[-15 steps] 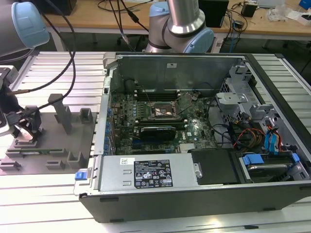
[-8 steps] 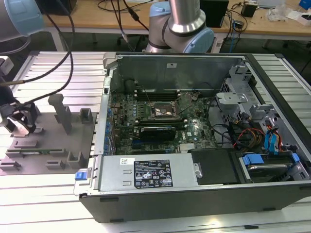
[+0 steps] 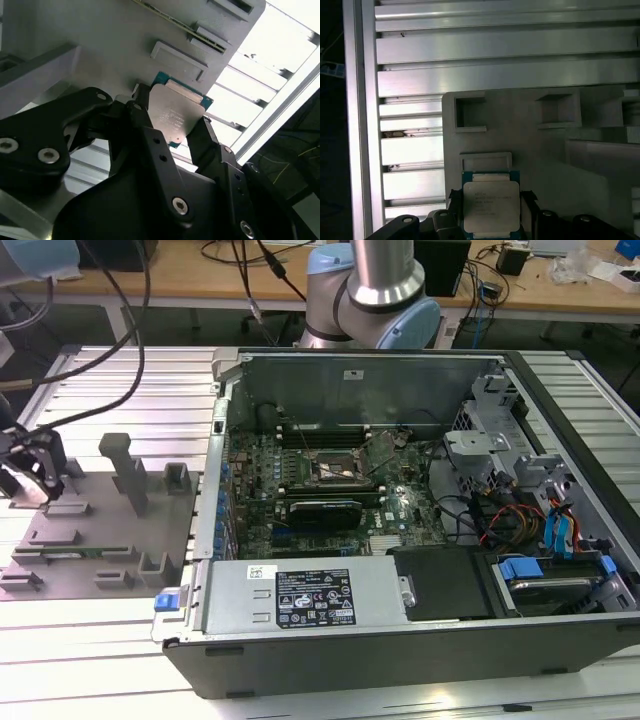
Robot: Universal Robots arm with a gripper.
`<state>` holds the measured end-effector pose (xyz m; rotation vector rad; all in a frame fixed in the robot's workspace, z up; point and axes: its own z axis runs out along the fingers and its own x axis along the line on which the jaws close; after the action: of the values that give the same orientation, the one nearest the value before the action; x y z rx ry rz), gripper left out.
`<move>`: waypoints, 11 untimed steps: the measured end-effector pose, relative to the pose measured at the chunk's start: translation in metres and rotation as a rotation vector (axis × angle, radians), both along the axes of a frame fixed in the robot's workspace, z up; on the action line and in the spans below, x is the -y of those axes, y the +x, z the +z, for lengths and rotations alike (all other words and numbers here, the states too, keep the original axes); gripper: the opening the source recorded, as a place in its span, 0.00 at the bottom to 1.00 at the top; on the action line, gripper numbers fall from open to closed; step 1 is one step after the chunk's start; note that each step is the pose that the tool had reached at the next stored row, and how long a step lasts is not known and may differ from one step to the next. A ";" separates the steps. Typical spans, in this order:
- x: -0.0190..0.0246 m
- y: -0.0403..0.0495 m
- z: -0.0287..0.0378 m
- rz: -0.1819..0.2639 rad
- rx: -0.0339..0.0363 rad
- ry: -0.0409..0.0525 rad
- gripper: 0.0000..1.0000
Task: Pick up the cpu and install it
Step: 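Pick up the cpu and move it towards the insertion slot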
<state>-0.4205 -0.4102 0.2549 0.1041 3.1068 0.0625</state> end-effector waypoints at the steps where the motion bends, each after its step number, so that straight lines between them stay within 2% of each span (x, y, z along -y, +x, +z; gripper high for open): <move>1: 0.0000 0.0000 0.0029 0.000 0.0001 0.0001 0.55; 11: 0.0000 0.0000 0.0348 0.000 0.0000 0.0000 0.55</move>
<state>-0.4205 -0.4102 0.2897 0.1041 3.1068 0.0624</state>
